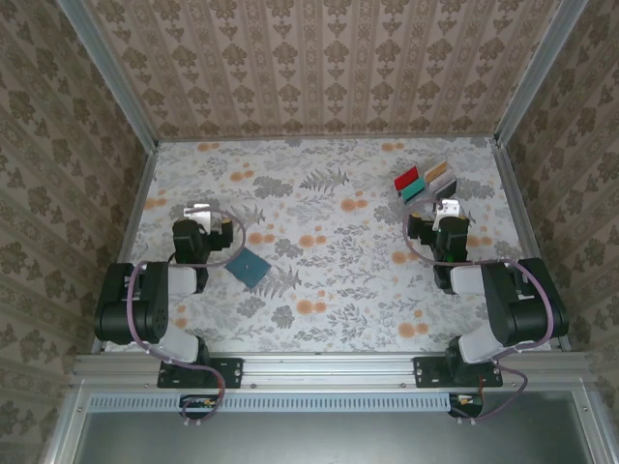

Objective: Put the credit cards into the card holder
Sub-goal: Move the card holder to the center of the table.

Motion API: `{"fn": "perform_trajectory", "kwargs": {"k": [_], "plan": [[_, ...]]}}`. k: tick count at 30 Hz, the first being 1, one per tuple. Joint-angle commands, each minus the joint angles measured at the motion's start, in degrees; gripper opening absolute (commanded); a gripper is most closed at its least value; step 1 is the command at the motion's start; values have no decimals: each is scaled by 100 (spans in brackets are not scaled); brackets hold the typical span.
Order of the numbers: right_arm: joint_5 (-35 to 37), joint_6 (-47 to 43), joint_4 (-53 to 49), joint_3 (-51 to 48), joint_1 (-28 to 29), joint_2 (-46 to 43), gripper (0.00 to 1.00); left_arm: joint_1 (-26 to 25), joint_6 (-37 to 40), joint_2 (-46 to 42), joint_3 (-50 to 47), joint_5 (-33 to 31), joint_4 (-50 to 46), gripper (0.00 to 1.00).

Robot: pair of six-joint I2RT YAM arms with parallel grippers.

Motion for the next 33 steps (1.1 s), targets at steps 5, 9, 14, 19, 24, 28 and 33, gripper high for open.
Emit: {"fn": "perform_trajectory", "kwargs": {"k": [5, 9, 14, 19, 24, 28, 33], "plan": [[-112, -41, 222, 105, -31, 82, 100, 68, 75, 66, 134, 104, 177, 100], [-116, -41, 218, 106, -31, 76, 100, 75, 75, 65, 134, 121, 169, 100], [-113, -41, 219, 105, -30, 80, 100, 141, 23, 71, 155, 204, 134, 100], [-119, -41, 221, 99, -31, 78, 100, 81, 48, 65, 125, 34, 200, 100], [-112, -66, 270, 70, -13, 61, 100, 55, 62, 49, 78, 24, 268, 100], [-103, -178, 287, 26, 81, -35, 100, -33, 106, -149, -205, -124, 602, 100], [-52, -228, 354, -62, 128, -147, 100, -24, -35, -596, -549, -471, 886, 100]]}}
